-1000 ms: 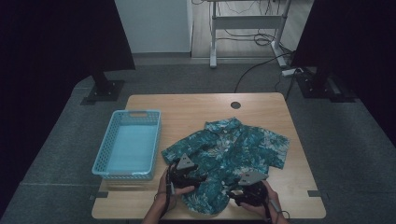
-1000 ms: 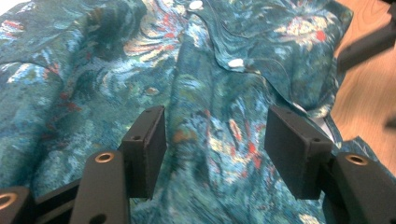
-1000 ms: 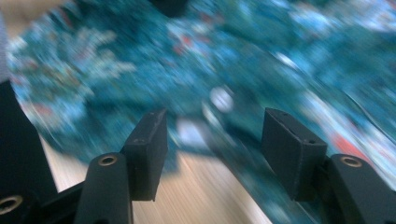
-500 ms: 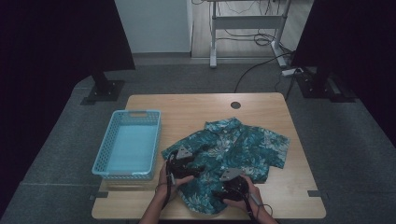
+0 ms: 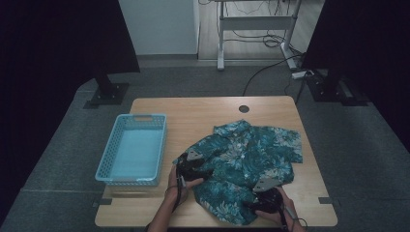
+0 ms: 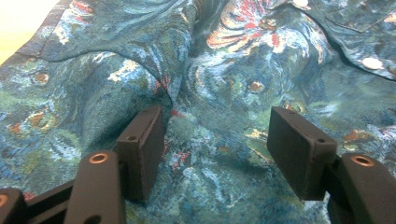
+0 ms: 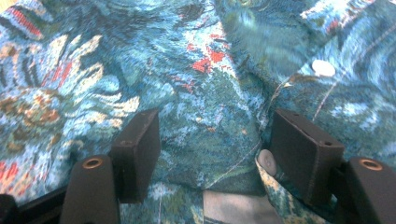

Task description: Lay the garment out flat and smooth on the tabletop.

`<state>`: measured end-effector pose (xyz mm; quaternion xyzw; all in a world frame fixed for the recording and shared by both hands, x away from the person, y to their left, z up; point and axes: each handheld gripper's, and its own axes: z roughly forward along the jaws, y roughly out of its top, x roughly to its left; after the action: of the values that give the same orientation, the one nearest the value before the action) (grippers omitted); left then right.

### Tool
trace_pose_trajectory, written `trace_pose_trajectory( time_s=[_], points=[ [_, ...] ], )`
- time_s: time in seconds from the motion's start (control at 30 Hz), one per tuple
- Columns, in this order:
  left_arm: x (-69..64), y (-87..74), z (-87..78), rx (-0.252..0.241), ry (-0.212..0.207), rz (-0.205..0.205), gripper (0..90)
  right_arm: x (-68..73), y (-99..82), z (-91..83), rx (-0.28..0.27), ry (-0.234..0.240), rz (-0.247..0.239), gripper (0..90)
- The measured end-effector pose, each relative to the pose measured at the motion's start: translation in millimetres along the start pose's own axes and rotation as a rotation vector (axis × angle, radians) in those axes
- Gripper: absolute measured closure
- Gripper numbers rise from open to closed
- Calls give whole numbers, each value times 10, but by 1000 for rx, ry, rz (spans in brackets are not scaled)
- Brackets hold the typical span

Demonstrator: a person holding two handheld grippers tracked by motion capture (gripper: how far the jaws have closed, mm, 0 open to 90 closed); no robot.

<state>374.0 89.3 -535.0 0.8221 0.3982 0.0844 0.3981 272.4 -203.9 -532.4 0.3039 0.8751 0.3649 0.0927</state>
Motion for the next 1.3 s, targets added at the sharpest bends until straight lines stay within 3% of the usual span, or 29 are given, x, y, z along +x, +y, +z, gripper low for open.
trace_pose_trajectory(
  time_s=[0.17,0.27,0.4,0.47,0.6,0.73,0.93,1.0,1.1,1.2,1.3],
  points=[
    [81,70,33,18,5,-4,371,-112,-57,-63,2,-16,5,348],
    [146,111,45,26,6,-29,375,-177,-55,-66,1,-17,23,348],
    [124,120,57,31,19,-19,366,-192,-9,-50,6,-35,46,342],
    [108,107,59,23,28,-13,363,-121,33,-64,-20,-14,44,345],
    [96,99,58,19,34,-15,364,121,174,-117,-48,26,-23,350],
    [79,91,52,24,36,1,363,347,285,-124,-68,94,-60,351],
    [72,78,53,16,39,10,363,669,390,38,-48,187,-108,362],
    [61,79,55,19,46,16,363,749,417,102,-24,166,-135,377],
    [51,78,59,17,51,20,363,772,419,205,14,128,-140,450],
    [55,70,56,15,50,25,363,744,401,247,34,97,-128,644],
    [55,65,54,14,51,25,363,671,392,243,22,144,-89,793]
  ],
)
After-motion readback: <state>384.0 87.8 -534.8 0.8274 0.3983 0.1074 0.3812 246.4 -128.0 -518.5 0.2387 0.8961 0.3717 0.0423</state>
